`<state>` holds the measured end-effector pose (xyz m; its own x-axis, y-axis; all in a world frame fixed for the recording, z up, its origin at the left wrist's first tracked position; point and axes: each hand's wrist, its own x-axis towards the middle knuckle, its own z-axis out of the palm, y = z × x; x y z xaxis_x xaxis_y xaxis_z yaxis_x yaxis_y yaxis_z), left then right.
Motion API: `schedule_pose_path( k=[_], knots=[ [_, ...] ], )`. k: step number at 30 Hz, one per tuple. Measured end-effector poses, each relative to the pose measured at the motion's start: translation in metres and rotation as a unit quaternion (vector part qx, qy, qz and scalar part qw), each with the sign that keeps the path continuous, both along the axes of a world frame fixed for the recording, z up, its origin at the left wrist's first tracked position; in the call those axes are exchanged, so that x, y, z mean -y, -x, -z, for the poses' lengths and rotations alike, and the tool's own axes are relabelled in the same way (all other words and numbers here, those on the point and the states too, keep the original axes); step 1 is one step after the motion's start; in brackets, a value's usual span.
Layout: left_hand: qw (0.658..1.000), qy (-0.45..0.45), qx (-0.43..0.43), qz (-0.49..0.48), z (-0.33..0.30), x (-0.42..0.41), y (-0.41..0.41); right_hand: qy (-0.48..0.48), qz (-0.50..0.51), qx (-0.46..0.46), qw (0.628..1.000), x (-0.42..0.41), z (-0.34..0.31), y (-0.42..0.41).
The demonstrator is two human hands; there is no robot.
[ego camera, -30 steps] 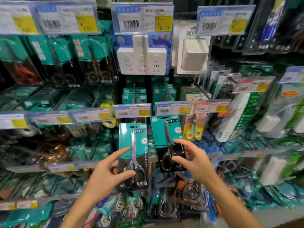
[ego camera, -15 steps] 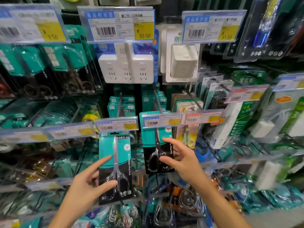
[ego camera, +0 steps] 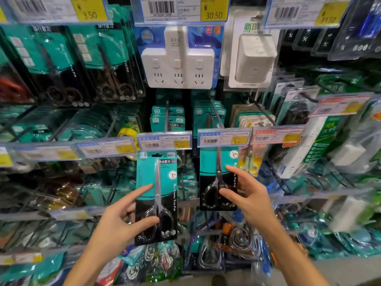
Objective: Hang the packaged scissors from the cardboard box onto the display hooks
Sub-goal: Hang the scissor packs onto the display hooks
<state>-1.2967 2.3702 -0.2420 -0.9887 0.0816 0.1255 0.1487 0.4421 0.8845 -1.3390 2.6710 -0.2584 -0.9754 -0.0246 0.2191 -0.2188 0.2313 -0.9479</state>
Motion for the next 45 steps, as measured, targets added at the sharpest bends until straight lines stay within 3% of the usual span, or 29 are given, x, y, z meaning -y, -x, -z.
schedule_pose_path(
  k=[20,39,45],
  knots=[
    [0.997,-0.025,0.066,0.036,0.011,-0.001,0.016,-0.003,0.023,0.003,1.000,0.013,0.002,0.047],
    [0.999,0.000,0.018,0.043,0.011,0.002,0.036,-0.029,0.049,-0.029,0.998,0.014,0.027,0.090],
    [0.999,0.013,0.017,0.044,0.012,0.002,0.035,0.042,0.070,0.005,0.997,0.020,0.030,0.108]
  ],
)
